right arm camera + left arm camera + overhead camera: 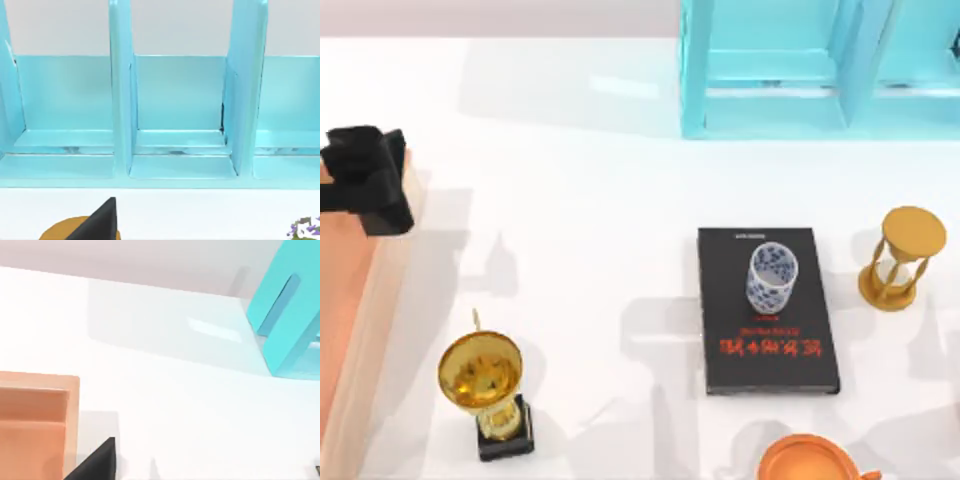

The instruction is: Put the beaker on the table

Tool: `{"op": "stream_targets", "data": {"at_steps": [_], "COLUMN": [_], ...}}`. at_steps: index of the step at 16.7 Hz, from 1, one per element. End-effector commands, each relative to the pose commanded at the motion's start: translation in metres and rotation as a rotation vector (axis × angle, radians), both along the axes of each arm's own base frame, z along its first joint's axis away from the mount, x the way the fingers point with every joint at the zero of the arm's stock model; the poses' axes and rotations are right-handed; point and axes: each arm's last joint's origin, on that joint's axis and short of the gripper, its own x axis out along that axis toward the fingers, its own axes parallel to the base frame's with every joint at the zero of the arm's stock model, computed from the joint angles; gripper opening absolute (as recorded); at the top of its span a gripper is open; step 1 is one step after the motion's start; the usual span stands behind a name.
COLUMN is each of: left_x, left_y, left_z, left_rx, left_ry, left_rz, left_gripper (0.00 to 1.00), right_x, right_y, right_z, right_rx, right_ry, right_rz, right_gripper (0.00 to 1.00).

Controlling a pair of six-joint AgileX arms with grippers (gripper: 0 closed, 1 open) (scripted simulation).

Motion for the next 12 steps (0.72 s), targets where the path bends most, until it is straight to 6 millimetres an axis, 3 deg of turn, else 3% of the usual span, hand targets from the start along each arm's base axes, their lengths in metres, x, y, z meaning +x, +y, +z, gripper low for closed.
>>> {"op": "stream_targets", "data": {"at_steps": [3,6,9,12], "left_x": [0.039,0.08,0.113,0.131], "left_y": [-0.037,-0.092,-0.159,-0.229], "left_z": [0.039,0.061,0.062,0.044], "left_rx": [-0.027,-0.021,0.018,0.081], "left_ry": [0.176,0.353,0.513,0.642], "left_rz": [-0.043,-0.068,-0.074,-0.063], "left_gripper": [1.0,1.0,1.0,1.0], "right_x": [0.0,0.0,0.0,0.0], "right_y": [0.0,0.0,0.0,0.0], "right_z": [0.0,0.0,0.0,0.0], "right_rx": [0.0,0.0,0.0,0.0], "right_ry": [0.0,0.0,0.0,0.0], "right_rz": [0.0,0.0,0.0,0.0], "right_gripper": [1.0,1.0,1.0,1.0]}}
